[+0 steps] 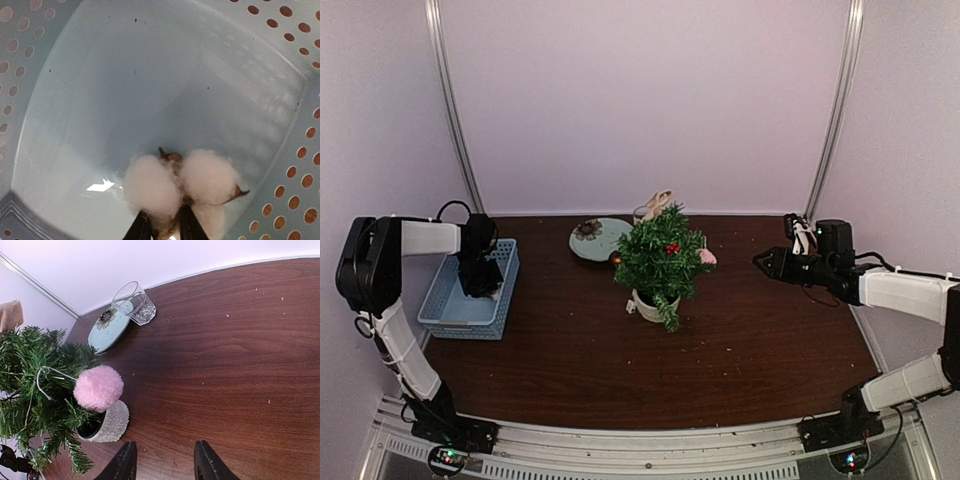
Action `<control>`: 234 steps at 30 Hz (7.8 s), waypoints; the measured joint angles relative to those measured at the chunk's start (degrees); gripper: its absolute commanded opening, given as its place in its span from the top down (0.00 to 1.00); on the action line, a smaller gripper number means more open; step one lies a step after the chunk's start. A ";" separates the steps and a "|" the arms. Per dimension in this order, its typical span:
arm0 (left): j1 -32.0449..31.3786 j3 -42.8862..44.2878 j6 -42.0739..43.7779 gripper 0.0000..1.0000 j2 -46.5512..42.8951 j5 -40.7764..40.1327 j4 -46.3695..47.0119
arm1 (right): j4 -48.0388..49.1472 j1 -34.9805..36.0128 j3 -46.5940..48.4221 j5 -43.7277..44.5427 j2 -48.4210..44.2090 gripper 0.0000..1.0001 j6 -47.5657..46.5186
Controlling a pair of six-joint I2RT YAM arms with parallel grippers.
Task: Decorate the small christmas tree
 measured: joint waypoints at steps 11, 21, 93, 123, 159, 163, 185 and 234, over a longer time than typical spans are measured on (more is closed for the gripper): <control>0.00 -3.02 0.20 1.00 -8.76 -0.42 -0.35 | -0.02 0.00 0.00 0.00 0.00 0.60 0.02; -0.70 -4.61 4.50 1.00 -22.86 2.93 0.72 | -0.07 0.00 0.00 -0.07 0.00 0.60 0.04; -62.07 10.36 32.28 1.00 -16.06 -0.15 30.58 | -1.81 34.32 15.13 6.95 -7.85 0.85 -5.49; -62.34 9.55 31.43 0.02 -21.86 -2.45 30.53 | 2.54 27.47 10.99 11.87 -11.32 1.00 -3.37; -61.44 7.21 31.93 0.02 -25.92 -6.62 29.55 | 37.75 15.41 3.98 -4.98 12.98 1.00 16.81; -61.29 7.21 32.24 0.02 -25.92 -6.69 29.55 | 37.68 15.41 3.98 -5.09 12.98 1.00 16.41; -61.24 7.34 33.42 0.03 -24.94 -7.78 29.22 | 27.71 15.37 3.85 -5.01 10.56 0.59 10.38; -56.04 7.39 28.79 0.02 -24.76 -9.68 23.21 | 6.75 20.06 15.45 -2.12 6.10 0.52 -2.93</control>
